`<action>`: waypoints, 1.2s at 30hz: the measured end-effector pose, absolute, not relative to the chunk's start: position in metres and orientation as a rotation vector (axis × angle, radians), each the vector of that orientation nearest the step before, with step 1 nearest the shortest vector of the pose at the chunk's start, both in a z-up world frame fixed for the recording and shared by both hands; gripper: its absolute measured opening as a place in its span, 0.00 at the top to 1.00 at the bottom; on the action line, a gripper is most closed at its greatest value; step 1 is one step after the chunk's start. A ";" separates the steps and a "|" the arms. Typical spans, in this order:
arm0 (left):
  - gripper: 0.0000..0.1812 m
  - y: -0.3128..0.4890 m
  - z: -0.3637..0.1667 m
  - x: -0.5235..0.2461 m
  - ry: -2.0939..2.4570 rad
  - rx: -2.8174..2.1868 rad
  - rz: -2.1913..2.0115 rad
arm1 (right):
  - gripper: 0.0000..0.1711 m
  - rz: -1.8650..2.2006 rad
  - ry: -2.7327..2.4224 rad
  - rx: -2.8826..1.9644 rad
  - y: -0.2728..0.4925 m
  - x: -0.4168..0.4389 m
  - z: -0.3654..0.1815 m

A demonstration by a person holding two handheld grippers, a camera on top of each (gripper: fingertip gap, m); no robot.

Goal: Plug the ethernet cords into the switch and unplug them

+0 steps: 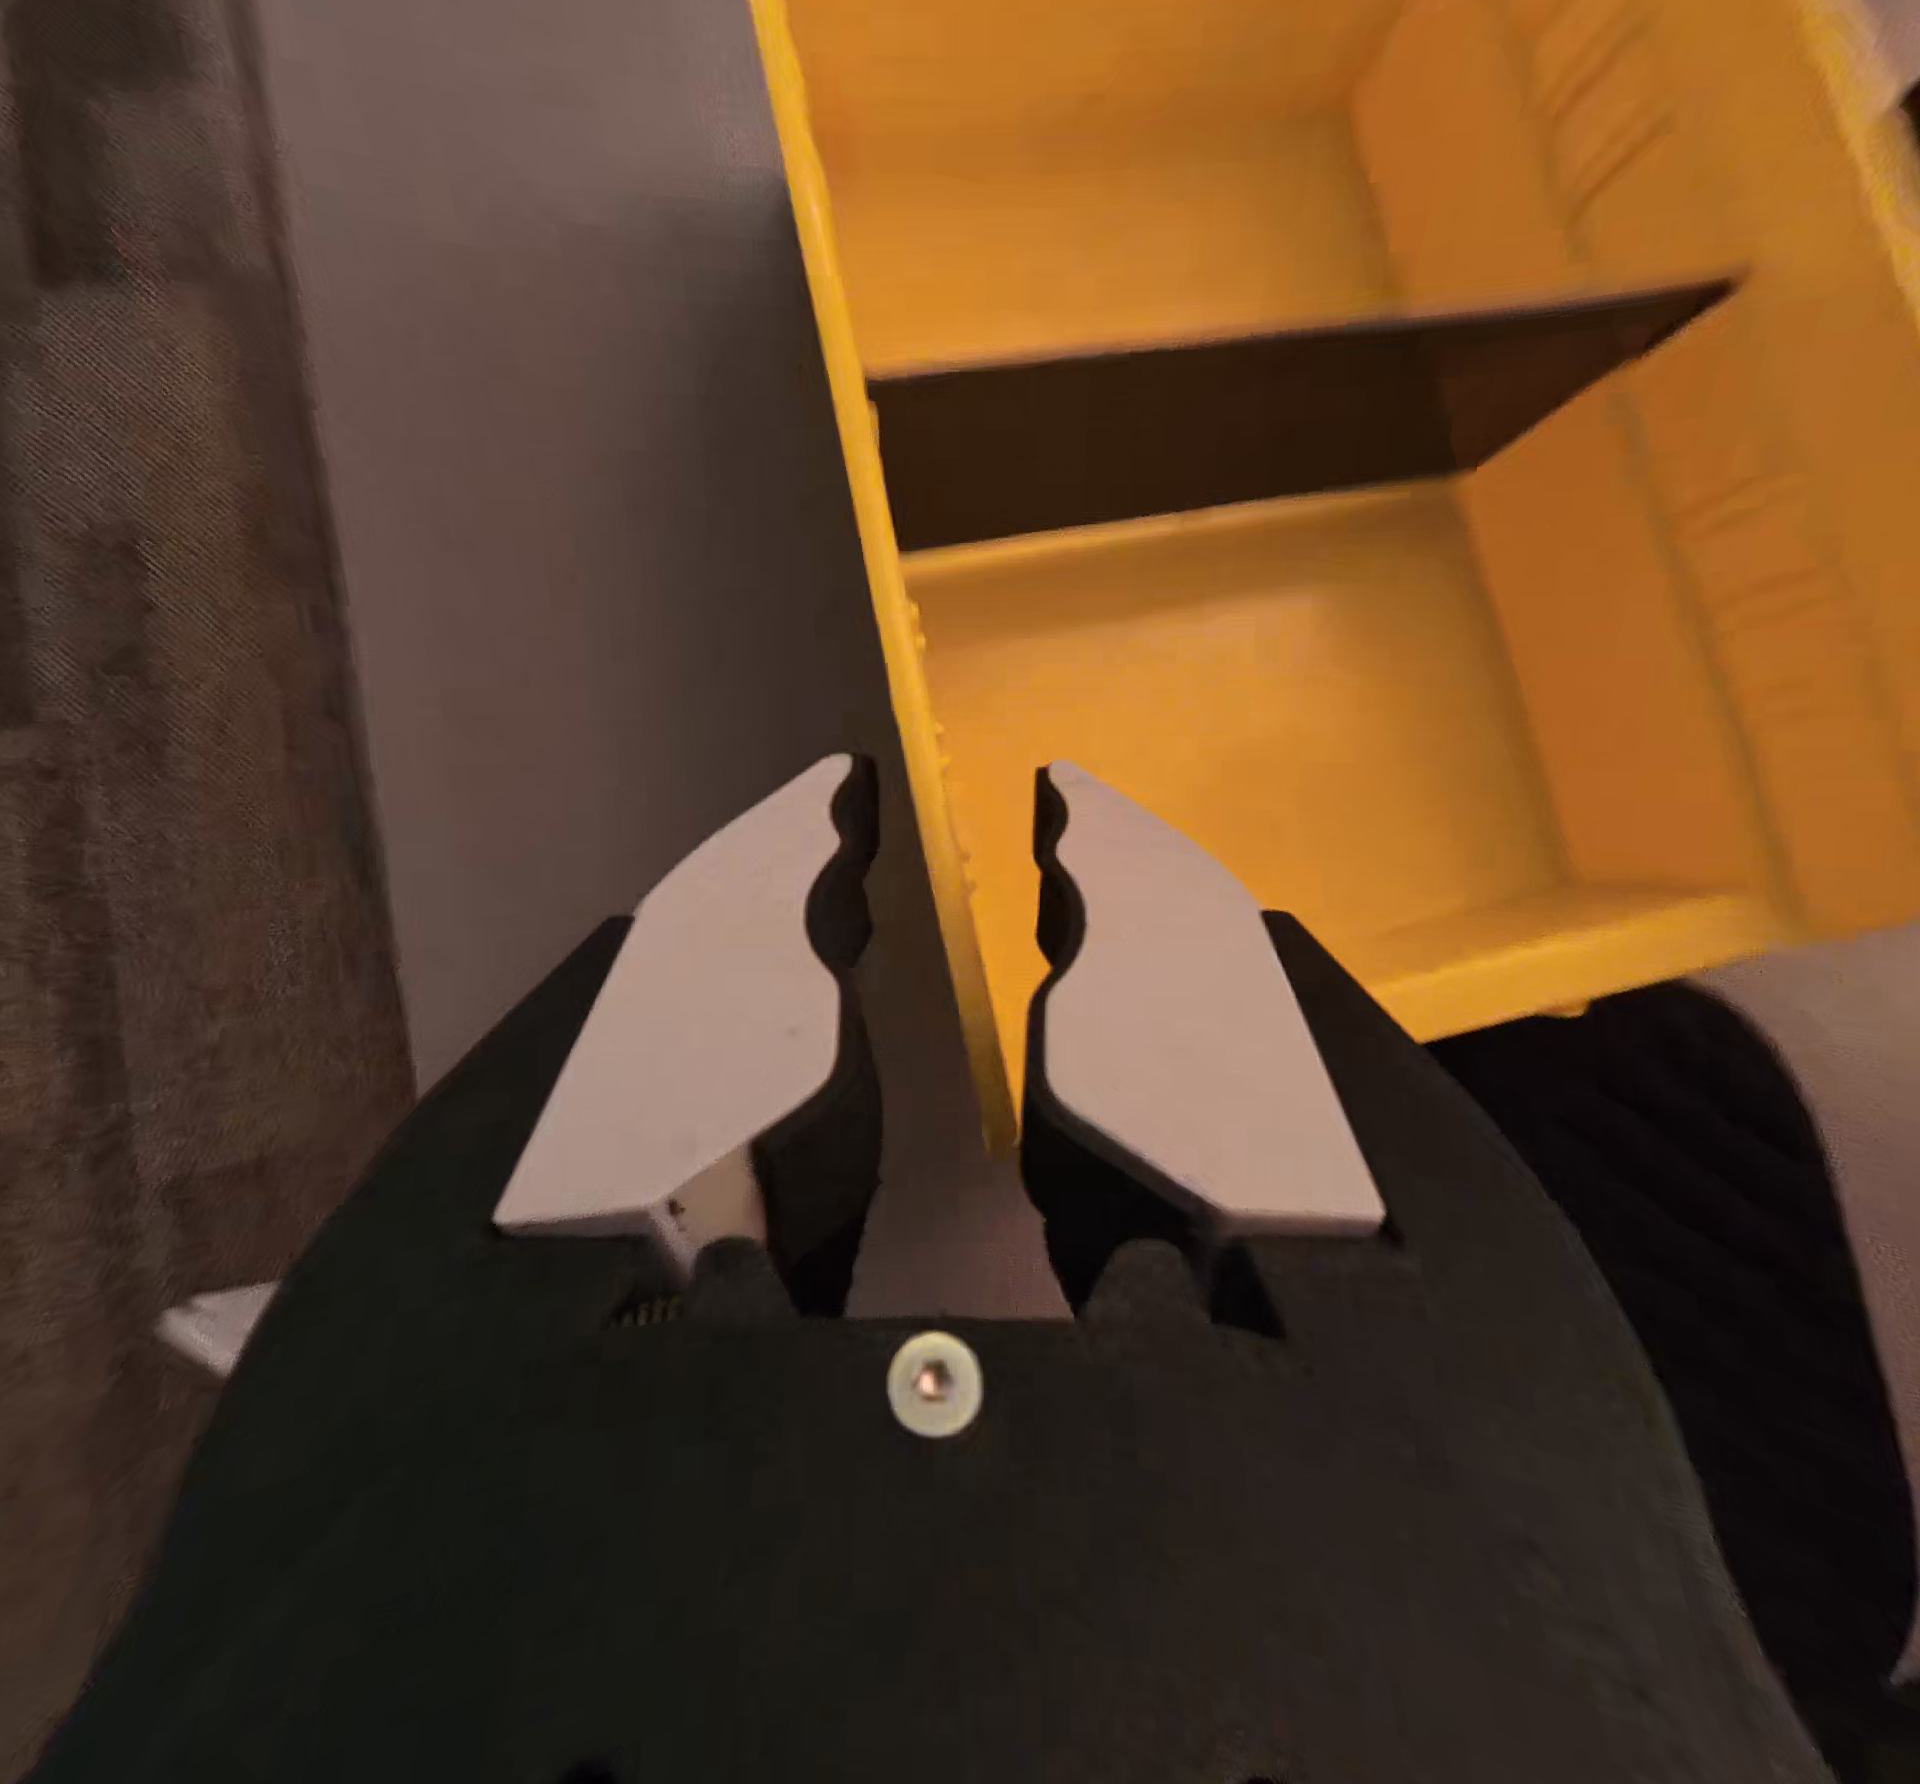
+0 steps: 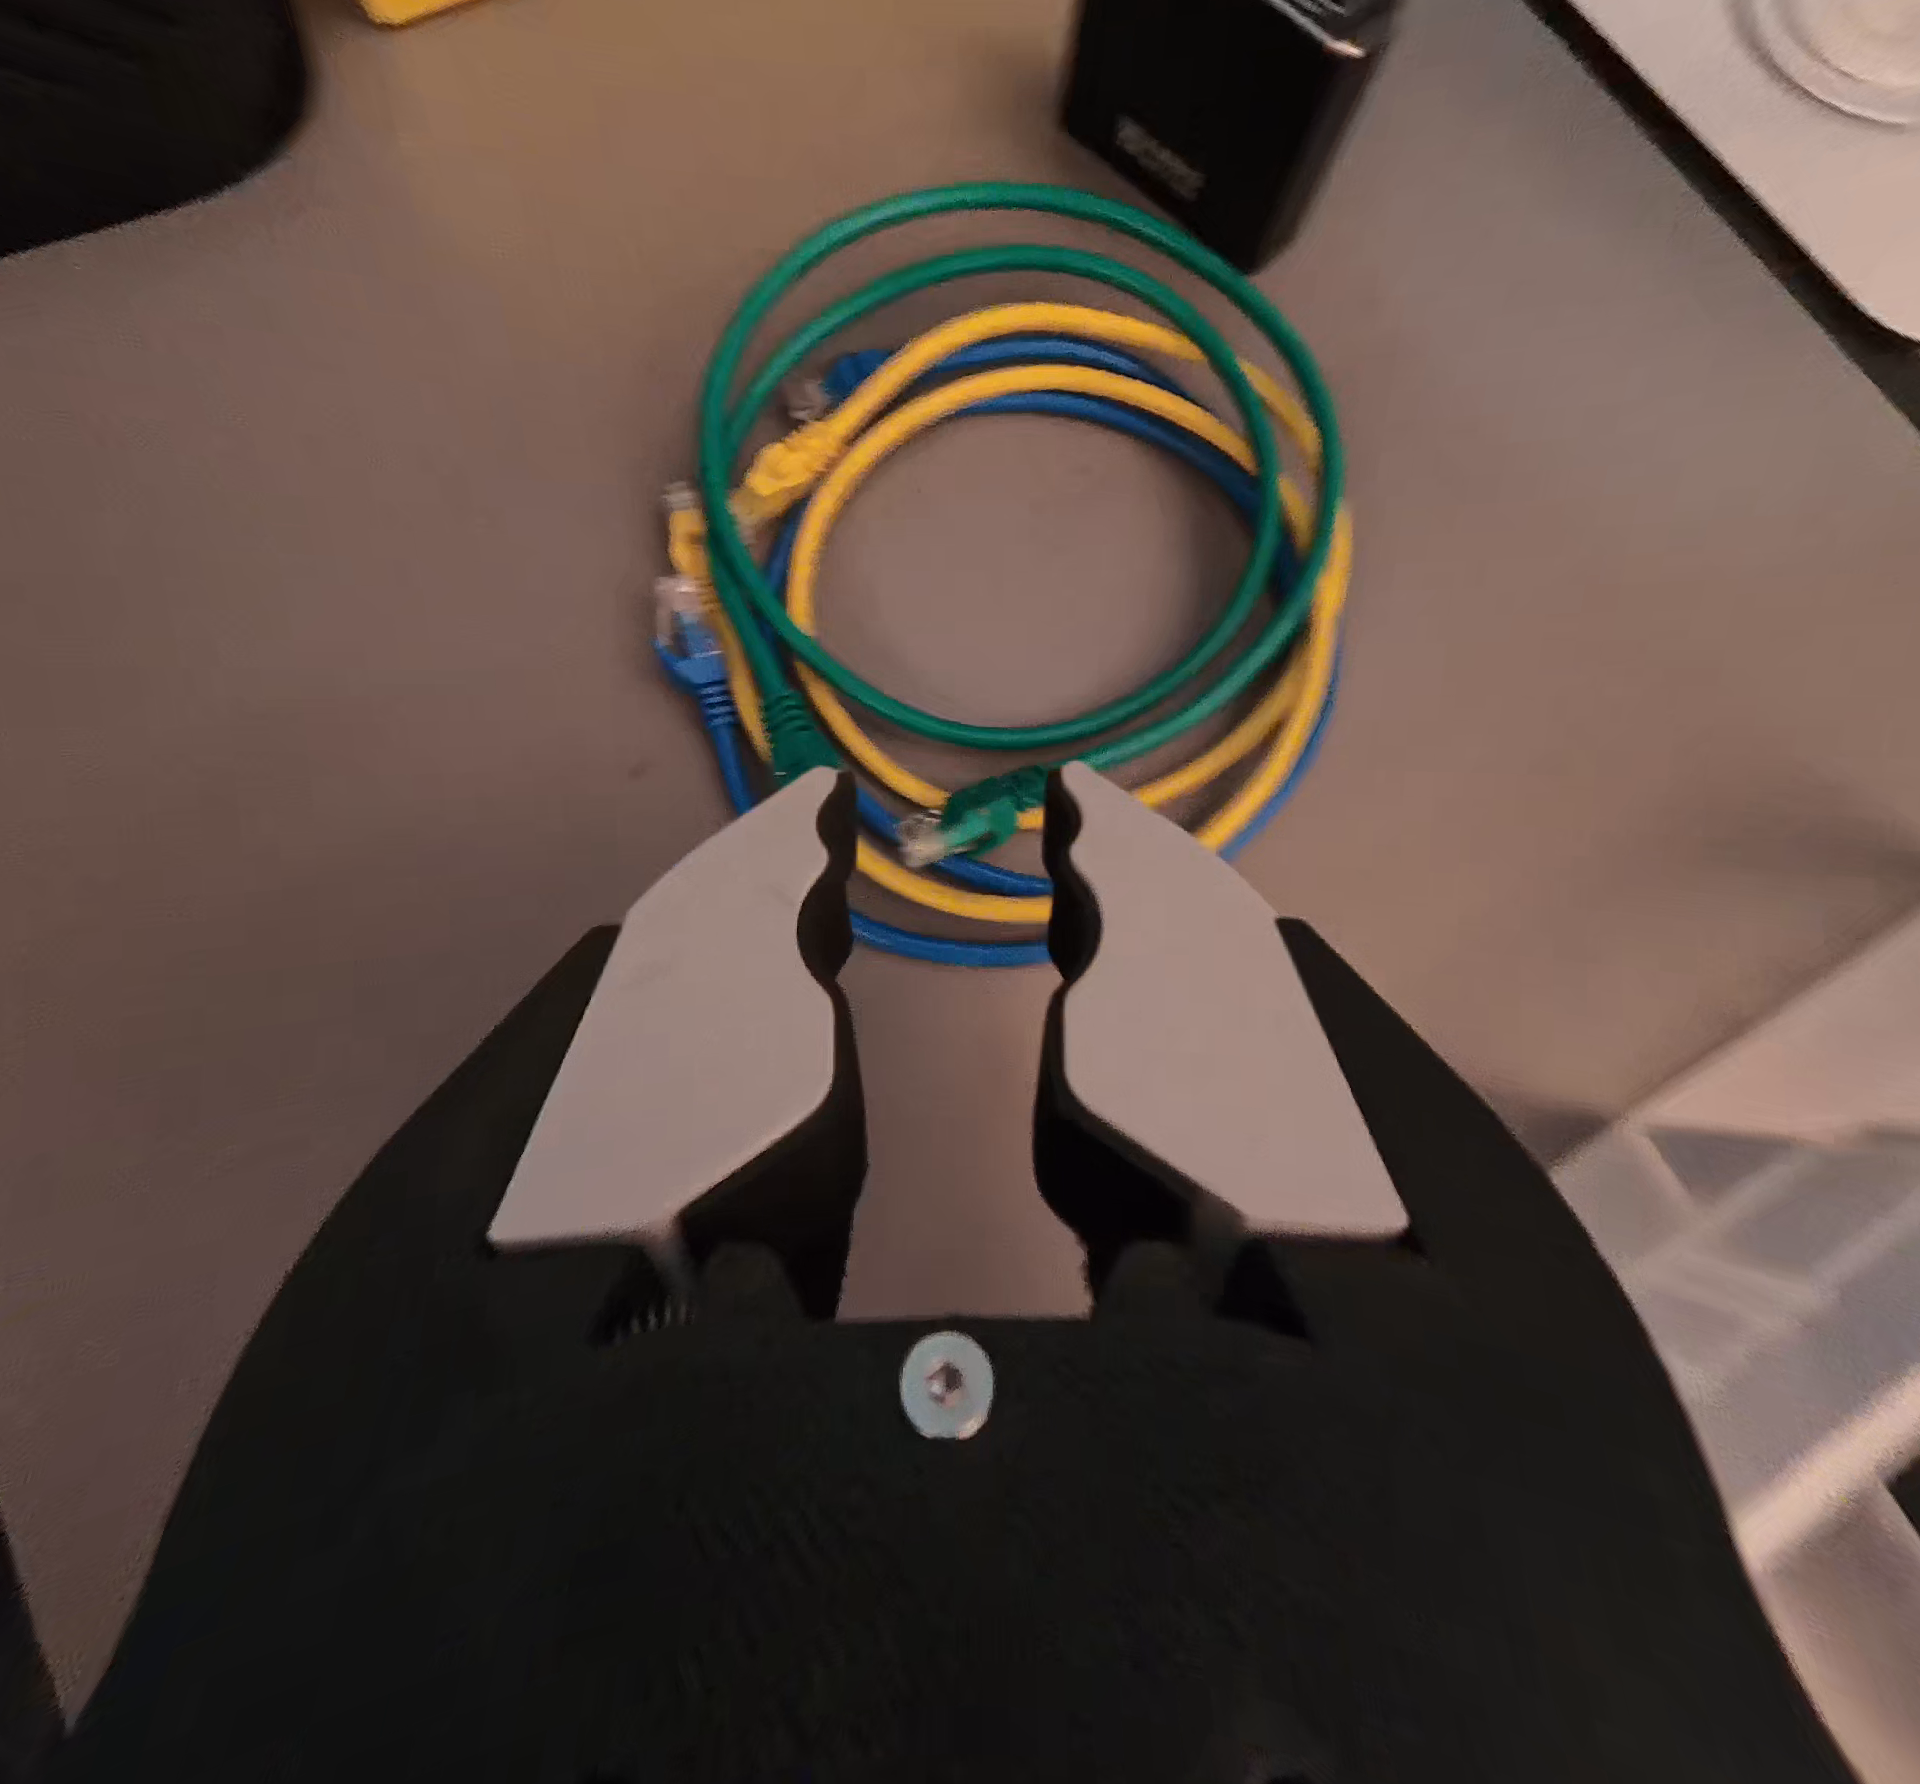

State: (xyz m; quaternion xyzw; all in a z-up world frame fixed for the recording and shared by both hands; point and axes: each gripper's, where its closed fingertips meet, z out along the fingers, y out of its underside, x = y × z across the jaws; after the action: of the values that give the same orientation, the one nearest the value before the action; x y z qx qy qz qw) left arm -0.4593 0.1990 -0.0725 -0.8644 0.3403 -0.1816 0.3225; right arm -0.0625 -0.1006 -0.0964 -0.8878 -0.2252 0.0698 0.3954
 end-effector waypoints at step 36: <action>0.92 -0.105 -0.061 -0.089 1.966 -1.413 -0.968 | 0.84 0.190 -0.519 -2.029 -0.157 -0.081 -0.082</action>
State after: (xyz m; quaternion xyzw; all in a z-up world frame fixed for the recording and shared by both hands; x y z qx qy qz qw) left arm -0.0889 -0.1055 -0.0608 -0.5226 0.7273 -0.3580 0.2642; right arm -0.0805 -0.1574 -0.0815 -0.8377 -0.2144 0.0783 0.4962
